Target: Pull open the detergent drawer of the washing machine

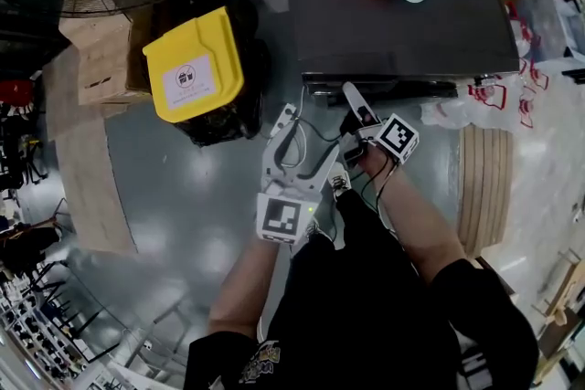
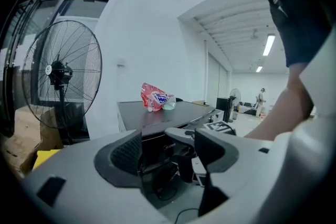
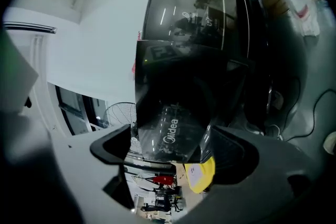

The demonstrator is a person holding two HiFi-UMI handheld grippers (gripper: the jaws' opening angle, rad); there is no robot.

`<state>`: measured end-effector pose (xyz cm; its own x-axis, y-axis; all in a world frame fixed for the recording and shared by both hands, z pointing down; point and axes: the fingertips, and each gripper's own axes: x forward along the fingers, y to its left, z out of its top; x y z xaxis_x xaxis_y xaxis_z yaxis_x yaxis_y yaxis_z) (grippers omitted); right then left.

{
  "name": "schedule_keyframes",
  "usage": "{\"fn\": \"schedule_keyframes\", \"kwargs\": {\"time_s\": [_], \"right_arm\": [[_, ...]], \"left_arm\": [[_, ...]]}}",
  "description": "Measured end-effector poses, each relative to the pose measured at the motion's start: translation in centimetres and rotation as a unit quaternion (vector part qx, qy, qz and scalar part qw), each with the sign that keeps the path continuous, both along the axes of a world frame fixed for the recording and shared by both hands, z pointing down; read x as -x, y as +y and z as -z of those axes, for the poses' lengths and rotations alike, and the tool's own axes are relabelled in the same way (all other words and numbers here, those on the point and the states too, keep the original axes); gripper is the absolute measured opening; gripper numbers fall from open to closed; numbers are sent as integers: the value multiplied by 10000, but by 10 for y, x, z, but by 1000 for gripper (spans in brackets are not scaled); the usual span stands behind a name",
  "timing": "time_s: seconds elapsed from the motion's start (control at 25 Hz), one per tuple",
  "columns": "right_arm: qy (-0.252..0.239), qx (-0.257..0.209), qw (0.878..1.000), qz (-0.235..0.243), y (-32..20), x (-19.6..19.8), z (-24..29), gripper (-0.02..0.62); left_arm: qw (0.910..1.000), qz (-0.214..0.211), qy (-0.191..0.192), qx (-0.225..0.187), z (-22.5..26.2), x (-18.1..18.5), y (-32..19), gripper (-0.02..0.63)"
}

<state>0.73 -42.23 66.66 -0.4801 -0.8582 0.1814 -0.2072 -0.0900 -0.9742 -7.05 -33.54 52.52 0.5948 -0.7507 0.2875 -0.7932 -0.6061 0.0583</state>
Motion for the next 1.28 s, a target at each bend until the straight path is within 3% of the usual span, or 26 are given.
{"fn": "schedule_keyframes", "kwargs": {"time_s": [0.68, 1.28], "right_arm": [[70, -53, 9993, -369, -19, -4, -5, 472], [31, -30, 9991, -433, 23, 0, -2, 469]], "left_arm": [[9999, -116, 94, 72, -4, 8, -10, 288], [9997, -188, 143, 62, 5, 14, 31, 288]]}}
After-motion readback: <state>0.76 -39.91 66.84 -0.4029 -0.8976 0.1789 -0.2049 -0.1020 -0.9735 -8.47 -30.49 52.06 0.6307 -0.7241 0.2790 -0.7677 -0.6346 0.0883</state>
